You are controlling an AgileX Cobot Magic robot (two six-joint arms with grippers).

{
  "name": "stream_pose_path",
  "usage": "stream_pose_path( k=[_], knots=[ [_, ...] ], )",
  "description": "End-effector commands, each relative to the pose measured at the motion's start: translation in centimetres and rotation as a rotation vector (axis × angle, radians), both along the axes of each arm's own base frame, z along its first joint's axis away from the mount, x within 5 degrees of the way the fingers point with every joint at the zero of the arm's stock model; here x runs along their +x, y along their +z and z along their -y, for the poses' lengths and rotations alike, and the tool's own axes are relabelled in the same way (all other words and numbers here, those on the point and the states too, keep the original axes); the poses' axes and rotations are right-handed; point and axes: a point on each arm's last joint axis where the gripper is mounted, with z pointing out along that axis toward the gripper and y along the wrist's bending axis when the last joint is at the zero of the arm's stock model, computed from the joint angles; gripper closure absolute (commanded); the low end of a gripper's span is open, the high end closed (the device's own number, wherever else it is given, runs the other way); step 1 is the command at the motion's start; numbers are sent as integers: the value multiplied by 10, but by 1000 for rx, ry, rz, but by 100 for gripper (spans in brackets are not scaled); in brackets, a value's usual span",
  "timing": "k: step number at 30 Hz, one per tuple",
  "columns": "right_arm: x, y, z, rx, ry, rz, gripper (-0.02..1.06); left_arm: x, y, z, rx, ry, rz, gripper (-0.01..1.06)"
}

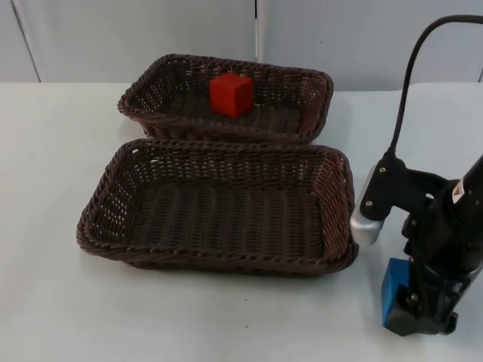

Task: Pick up one cube with the left hand and place it into the upper basket. Pick up one cube with the right hand and place it into the lower basket.

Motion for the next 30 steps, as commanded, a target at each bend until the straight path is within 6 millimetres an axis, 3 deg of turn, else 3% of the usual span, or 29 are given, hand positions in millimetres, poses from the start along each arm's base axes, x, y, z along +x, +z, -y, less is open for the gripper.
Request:
stream_pose_path(
  k=[1,5,6,8,9,16,21,22,26,30],
  knots=[
    [1,1,-1,5,2,9,26,-1,-1,0,-15,-2,-6,33],
    [1,3,-1,5,7,16,66,-1,-1,0,-15,-2,-6,33],
    [1,3,-1,5,7,16,66,-1,-1,0,-15,-2,-6,33],
    [2,13,-1,19,8,40,97,-1,-1,0,-15,-2,-6,33],
    [0,19,-1,22,8,38,104,-1,-1,0,-15,-2,-6,33],
    [-10,54,3,40,22,34,104,-1,-1,0,-15,-2,-6,33],
    [-23,102,9,94,22,105,104,-1,-1,0,-15,-2,-6,33],
    [-23,102,9,94,22,105,104,-1,-1,0,-15,-2,-6,33],
    [-32,139,13,202,-74,202,104,-1,-1,0,-15,-2,-6,33],
    [-37,157,16,278,-145,244,104,-1,-1,0,-15,-2,-6,33]
  ],
)
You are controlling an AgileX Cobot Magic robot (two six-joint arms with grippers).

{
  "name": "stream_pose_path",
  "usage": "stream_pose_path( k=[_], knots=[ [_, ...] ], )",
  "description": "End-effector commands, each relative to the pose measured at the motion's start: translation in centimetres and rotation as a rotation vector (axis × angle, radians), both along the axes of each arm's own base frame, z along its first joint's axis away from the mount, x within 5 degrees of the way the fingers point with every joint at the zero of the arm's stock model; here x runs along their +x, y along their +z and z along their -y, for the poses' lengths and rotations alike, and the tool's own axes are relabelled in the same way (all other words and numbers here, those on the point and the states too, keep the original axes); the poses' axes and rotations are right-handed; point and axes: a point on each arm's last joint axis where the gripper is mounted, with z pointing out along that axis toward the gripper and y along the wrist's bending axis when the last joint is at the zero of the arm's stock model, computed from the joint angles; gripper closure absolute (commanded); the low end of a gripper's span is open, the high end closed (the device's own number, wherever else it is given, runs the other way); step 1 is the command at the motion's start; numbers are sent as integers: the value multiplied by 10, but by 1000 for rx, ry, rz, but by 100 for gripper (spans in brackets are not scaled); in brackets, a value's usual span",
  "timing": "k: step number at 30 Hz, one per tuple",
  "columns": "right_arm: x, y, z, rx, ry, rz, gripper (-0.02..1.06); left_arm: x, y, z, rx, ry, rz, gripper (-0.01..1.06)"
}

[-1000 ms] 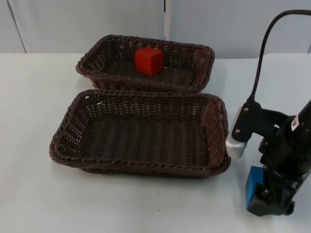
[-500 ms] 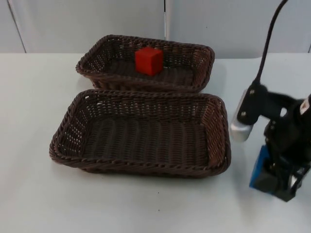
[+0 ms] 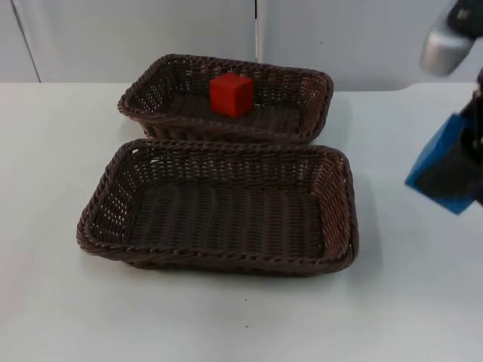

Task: Pick up one cube with the left hand and place it into the upper basket. Pick up one cube with the right hand and place it into the lower basket.

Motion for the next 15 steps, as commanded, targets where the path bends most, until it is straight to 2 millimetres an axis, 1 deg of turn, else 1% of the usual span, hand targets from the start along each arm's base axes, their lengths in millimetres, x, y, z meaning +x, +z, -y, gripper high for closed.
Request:
stream_pose_path(
  k=[1,2,10,15],
  knots=[
    [-2,10,0,45,-33,24,104,-1,-1,0,-15,-2,-6,33],
    [-3,12,1,53,-39,29,104,-1,-1,0,-15,-2,-6,33],
    [-3,13,1,57,-40,29,104,-1,-1,0,-15,-2,-6,33],
    [-4,13,-1,97,-62,6,104,-1,-1,0,-14,-1,-3,33]
  ],
)
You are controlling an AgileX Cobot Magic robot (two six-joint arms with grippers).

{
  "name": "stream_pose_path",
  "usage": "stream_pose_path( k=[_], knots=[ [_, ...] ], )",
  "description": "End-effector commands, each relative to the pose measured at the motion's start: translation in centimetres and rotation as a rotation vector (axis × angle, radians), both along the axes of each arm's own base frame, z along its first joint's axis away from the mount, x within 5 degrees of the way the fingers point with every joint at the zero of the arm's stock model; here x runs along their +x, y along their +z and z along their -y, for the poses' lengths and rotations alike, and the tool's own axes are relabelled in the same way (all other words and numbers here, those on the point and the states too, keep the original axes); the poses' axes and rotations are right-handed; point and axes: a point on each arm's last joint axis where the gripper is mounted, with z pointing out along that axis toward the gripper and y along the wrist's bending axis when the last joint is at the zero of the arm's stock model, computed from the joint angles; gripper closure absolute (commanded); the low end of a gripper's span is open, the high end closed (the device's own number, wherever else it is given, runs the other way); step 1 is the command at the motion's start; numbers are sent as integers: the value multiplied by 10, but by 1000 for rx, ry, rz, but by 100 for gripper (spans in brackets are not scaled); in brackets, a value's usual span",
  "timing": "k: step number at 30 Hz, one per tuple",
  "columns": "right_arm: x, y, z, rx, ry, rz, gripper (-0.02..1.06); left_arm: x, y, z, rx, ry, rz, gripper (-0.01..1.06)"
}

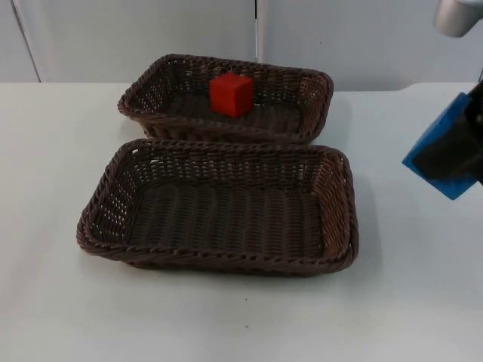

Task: Pick up one cube with the left hand and place it into the upper basket. Pick up one cube with the right hand and place it into the lower basket.

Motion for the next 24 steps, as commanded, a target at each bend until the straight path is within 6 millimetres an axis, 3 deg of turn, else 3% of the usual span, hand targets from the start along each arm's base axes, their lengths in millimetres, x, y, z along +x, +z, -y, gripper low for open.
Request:
stream_pose_path(
  k=[1,8,16,21,24],
  knots=[
    [-1,5,-1,30,-11,9,104,-1,-1,0,-15,0,-2,33],
    [-1,3,-4,74,-36,-28,104,-1,0,1,-21,0,-1,33],
    [7,-19,-11,73,-58,-121,104,-1,0,0,-22,1,3,33],
    [17,-30,-21,58,-52,-190,104,-1,0,0,-22,1,3,33],
    [25,-30,-42,43,6,-193,104,-1,0,0,-22,1,3,33]
  ],
)
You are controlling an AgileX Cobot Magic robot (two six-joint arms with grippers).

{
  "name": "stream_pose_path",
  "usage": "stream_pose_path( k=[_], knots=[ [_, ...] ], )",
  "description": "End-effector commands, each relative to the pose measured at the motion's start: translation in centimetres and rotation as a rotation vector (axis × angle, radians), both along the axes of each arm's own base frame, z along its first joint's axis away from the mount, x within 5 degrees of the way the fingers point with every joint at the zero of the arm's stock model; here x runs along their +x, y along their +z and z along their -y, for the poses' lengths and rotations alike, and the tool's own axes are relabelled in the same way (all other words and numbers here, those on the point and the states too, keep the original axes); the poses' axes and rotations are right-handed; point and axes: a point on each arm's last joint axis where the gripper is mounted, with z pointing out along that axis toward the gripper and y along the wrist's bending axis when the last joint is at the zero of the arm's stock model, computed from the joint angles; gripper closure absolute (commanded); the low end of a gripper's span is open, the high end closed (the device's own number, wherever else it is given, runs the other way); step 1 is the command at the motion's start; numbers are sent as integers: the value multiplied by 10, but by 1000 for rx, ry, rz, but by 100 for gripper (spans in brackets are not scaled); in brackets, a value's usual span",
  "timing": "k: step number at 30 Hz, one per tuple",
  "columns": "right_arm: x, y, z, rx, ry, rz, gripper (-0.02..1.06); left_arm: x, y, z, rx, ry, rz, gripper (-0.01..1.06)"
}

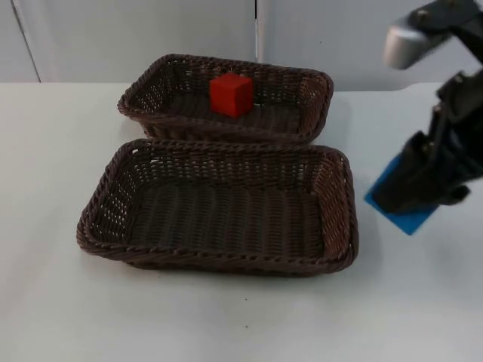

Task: Pick up one cube with the left hand and place it into the upper basket. Pick up one cube with the right hand and place it into the lower basket.

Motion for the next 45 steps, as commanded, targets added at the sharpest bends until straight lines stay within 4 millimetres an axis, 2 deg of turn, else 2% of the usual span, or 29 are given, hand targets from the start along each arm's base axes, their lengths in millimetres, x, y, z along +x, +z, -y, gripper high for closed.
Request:
stream_pose_path(
  k=[1,2,6,7,10,13,16,26,28,36,45],
  knots=[
    [7,4,-28,9,72,13,104,-1,0,0,-12,1,3,33],
    [7,4,-28,9,72,13,104,-1,0,0,-12,1,3,33],
    [20,1,-71,14,159,38,104,-1,-1,0,-13,0,1,33],
    [20,1,-71,14,159,38,104,-1,-1,0,-13,0,1,33],
    [39,-13,-106,19,196,38,104,-1,-1,0,-11,0,1,33],
    [45,-20,-117,20,202,33,104,-1,-1,0,-11,0,1,33],
    [62,-35,-134,21,202,31,104,-1,-1,0,-11,0,1,33],
    [85,-61,-148,47,155,109,104,-1,-1,0,-9,0,2,33],
    [86,-64,-149,49,150,116,104,-1,-1,0,-9,0,2,33],
    [89,-94,-150,15,145,88,104,-1,0,0,-10,1,3,33],
    [89,-109,-150,-8,150,71,103,-1,0,0,-10,1,3,33]
  ],
)
